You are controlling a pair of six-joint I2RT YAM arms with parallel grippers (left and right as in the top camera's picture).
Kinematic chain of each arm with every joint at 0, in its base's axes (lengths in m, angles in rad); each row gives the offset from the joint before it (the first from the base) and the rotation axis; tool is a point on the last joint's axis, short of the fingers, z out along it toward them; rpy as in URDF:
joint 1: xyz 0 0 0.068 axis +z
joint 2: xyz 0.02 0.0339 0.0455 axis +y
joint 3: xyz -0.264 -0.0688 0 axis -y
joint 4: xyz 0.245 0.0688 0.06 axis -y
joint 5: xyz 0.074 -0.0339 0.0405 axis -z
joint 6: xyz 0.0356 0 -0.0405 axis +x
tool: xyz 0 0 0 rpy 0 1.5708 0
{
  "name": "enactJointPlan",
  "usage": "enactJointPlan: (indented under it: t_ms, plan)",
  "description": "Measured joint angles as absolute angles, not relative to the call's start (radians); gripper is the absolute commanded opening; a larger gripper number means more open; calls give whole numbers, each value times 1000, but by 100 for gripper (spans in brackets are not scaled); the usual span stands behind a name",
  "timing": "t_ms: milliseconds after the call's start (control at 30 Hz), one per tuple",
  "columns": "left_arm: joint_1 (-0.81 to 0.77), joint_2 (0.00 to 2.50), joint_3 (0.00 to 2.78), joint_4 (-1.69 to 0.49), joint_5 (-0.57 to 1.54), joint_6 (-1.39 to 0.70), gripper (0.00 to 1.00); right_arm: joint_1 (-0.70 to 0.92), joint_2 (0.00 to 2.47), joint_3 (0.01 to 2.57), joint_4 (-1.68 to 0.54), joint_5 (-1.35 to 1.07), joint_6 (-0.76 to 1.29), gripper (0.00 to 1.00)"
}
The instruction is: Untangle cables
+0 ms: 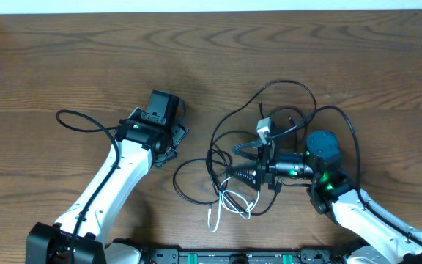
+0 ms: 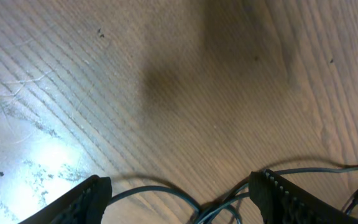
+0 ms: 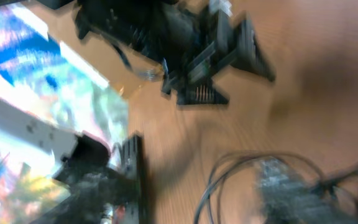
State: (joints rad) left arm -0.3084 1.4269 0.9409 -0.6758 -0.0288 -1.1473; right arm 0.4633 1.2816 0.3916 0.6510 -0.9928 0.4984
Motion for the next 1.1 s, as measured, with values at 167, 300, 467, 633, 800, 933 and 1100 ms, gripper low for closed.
enactJointPlan:
  t_ms: [167,300,467,633,800,933,1100]
  plan:
    - [-308,1427,941,-676,-29,-1147,75,464,1282,392,486,-973,532,99]
    - [-308,1427,941,-676,-29,-1147,76,488,1278,392,328,-895,547,99]
    - [-308,1427,941,-676,-30,-1145,96,549,1239,391,163,-821,574,99]
    - [-308,1427,941,-676,-29,-1147,97,653,1121,400,18,-697,622,99]
    - [-308,1427,941,-677,-29,-1147,97,745,1044,443,-231,-509,647,99]
    - [-308,1427,941,-676,-29,-1147,97,775,1042,448,-293,-412,641,99]
    - [-308,1427,941,-676,-29,-1147,97,775,1042,449,-244,-396,623,99]
